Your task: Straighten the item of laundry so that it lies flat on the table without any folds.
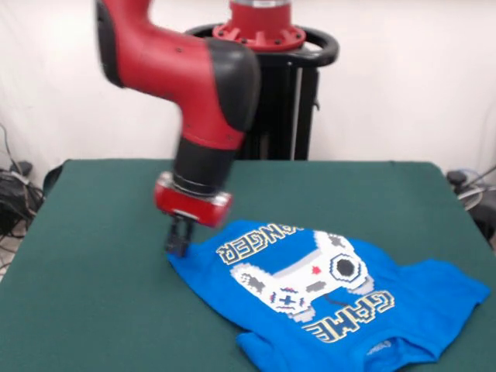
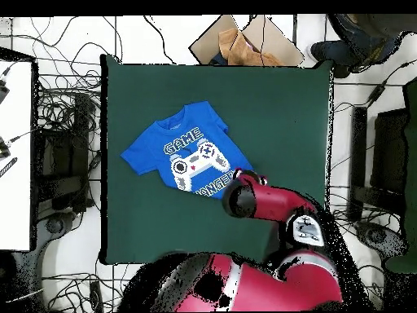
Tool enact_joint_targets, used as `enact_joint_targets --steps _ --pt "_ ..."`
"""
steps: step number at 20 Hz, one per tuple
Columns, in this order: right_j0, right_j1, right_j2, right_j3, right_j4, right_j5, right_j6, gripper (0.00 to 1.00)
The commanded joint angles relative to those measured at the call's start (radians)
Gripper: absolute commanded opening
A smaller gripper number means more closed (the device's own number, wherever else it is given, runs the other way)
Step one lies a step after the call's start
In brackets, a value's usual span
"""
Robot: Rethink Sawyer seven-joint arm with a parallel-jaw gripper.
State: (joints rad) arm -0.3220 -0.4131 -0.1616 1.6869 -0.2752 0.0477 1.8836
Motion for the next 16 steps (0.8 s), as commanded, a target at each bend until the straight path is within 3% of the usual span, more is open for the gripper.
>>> enact_joint_targets --steps 1,9,12,16 --pt "-0.153 -0.065 0.084 -0.009 -0.208 0.151 -0.216 0.00" --pt "-0.133 -0.071 0.027 0.011 -0.361 0.053 -0.059 0.00" --pt "-0.187 -0.080 0.115 0.038 -0.375 0.085 -0.058 0.00" --pt "-0.297 -0.119 0.310 0.119 -0.301 0.185 -0.062 0.00"
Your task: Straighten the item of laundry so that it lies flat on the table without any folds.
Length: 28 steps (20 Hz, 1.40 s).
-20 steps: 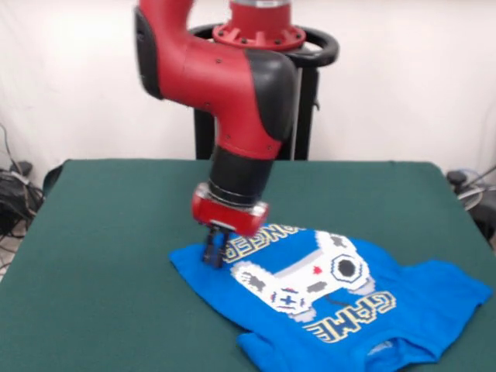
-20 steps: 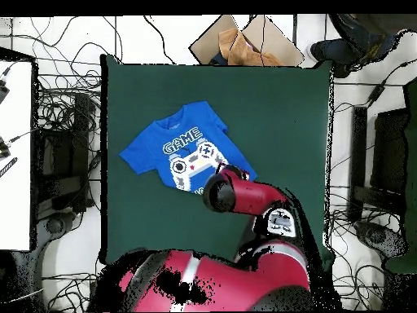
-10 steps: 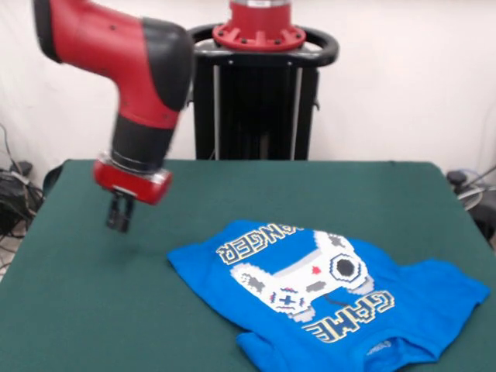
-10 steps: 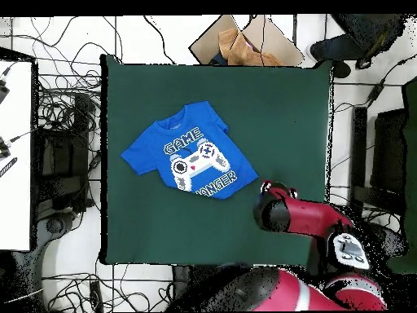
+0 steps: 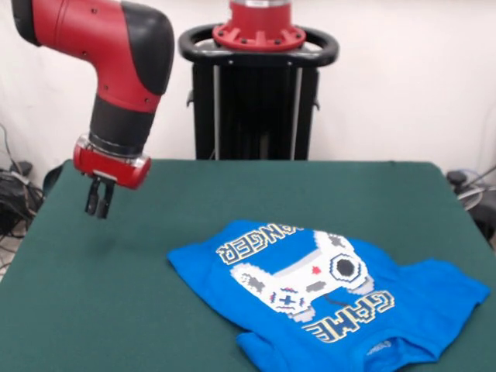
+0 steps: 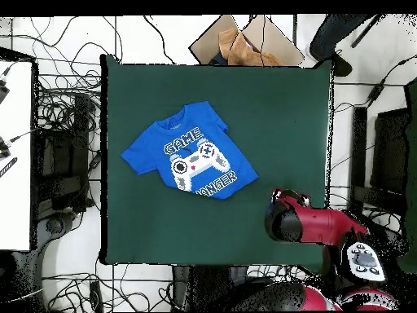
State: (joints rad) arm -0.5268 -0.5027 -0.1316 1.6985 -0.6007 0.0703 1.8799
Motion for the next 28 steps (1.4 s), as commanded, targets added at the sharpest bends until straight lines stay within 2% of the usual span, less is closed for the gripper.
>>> enact_joint_targets --steps 1,3,5,6,11,18,22,28 --pt "-0.110 -0.029 0.319 0.116 0.046 0.182 -0.056 0.00" --pt "-0.122 -0.035 0.366 0.131 0.099 0.216 -0.021 0.00" --pt "-0.102 -0.036 0.367 0.130 0.130 0.229 0.016 0.00" --pt "-0.087 -0.037 0.360 0.125 0.139 0.226 0.037 1.00" --pt "-0.047 -0.024 0.337 0.115 0.182 0.186 0.120 1.00" --pt "0.006 0.058 0.309 0.092 0.221 0.087 0.173 1.00" --pt "0.060 0.089 0.256 0.041 0.239 0.037 0.196 1.00" --pt "0.117 0.205 0.164 -0.050 0.240 -0.055 0.190 1.00"
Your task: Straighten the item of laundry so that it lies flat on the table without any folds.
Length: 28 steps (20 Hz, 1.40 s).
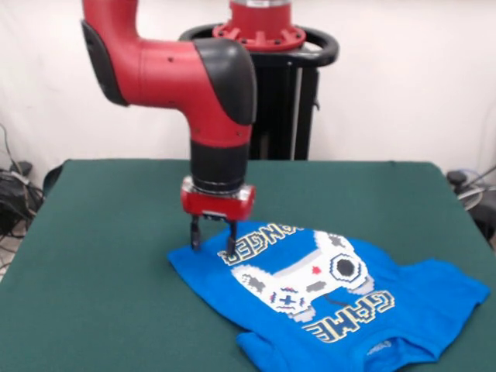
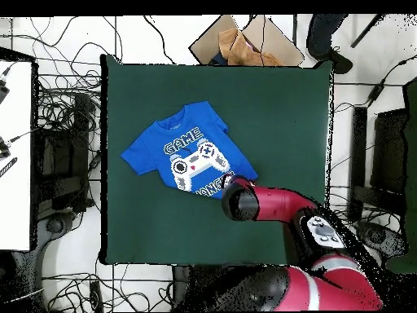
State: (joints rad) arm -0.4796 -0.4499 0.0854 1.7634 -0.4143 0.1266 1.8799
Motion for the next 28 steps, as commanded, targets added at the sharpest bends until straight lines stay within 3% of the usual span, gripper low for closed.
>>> enact_joint_targets --steps 1,8,13,17,18,28 --pt "0.074 0.170 -0.065 -0.123 0.049 -0.121 0.184 1.00" --pt "0.232 0.324 -0.298 -0.199 0.122 -0.327 0.215 1.00" --pt "0.250 0.369 -0.327 -0.202 0.195 -0.385 0.193 1.00" --pt "0.212 0.346 -0.279 -0.198 0.164 -0.325 0.144 1.00" --pt "0.196 0.338 -0.260 -0.195 0.153 -0.309 0.135 0.00" --pt "0.091 0.217 -0.207 -0.142 0.056 -0.140 0.022 0.00"
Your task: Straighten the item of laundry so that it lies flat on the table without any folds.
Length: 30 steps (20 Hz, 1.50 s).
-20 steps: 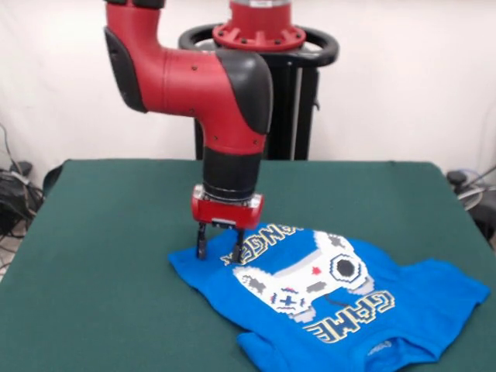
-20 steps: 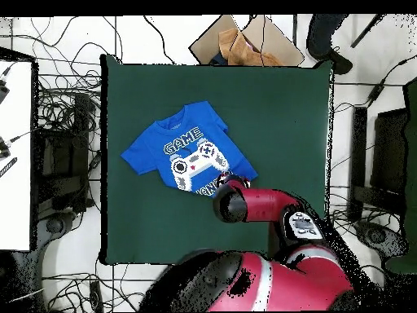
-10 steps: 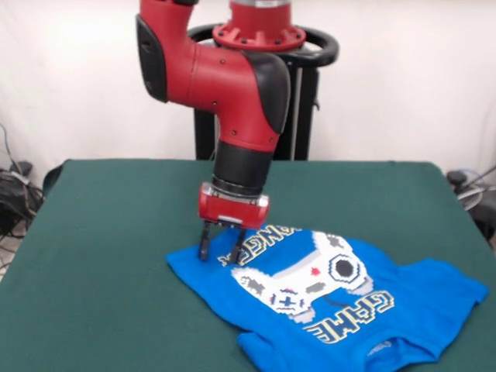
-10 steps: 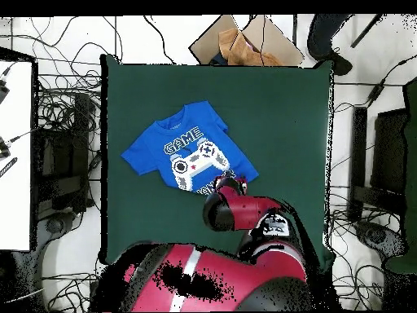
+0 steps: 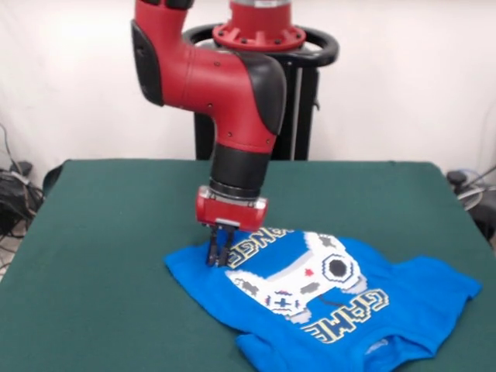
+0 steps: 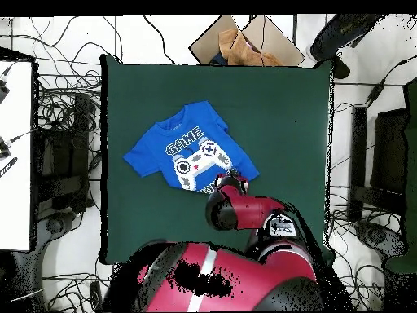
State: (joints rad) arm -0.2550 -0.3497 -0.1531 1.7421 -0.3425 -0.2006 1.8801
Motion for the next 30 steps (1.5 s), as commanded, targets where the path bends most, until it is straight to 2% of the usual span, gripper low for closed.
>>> enact_joint_targets --steps 1,3,6,11,14,16,20,22,24,25,28,30 --pt "-0.131 0.104 0.012 -0.114 -0.031 0.180 0.013 0.00" --pt "-0.118 0.078 -0.038 -0.104 -0.070 0.158 -0.010 0.00" --pt "-0.155 0.032 -0.057 -0.095 -0.150 0.172 -0.065 0.00" --pt "-0.166 0.017 -0.116 -0.110 -0.247 0.139 -0.068 0.00" --pt "-0.149 -0.020 -0.140 -0.086 -0.270 0.159 -0.040 0.00" --pt "-0.145 -0.035 -0.122 -0.063 -0.276 0.185 -0.028 0.00" --pt "-0.108 0.005 -0.146 -0.062 -0.260 0.154 0.033 0.00" --pt "-0.145 0.005 -0.106 -0.057 -0.258 0.179 0.035 0.00" --pt "-0.231 -0.009 0.007 -0.029 -0.255 0.253 0.011 0.00" --pt "-0.241 -0.014 0.030 -0.020 -0.253 0.264 0.008 0.00" --pt "-0.170 0.005 -0.034 -0.038 -0.247 0.152 0.069 0.00" --pt "-0.119 0.082 -0.102 -0.101 -0.223 0.012 0.101 0.00"
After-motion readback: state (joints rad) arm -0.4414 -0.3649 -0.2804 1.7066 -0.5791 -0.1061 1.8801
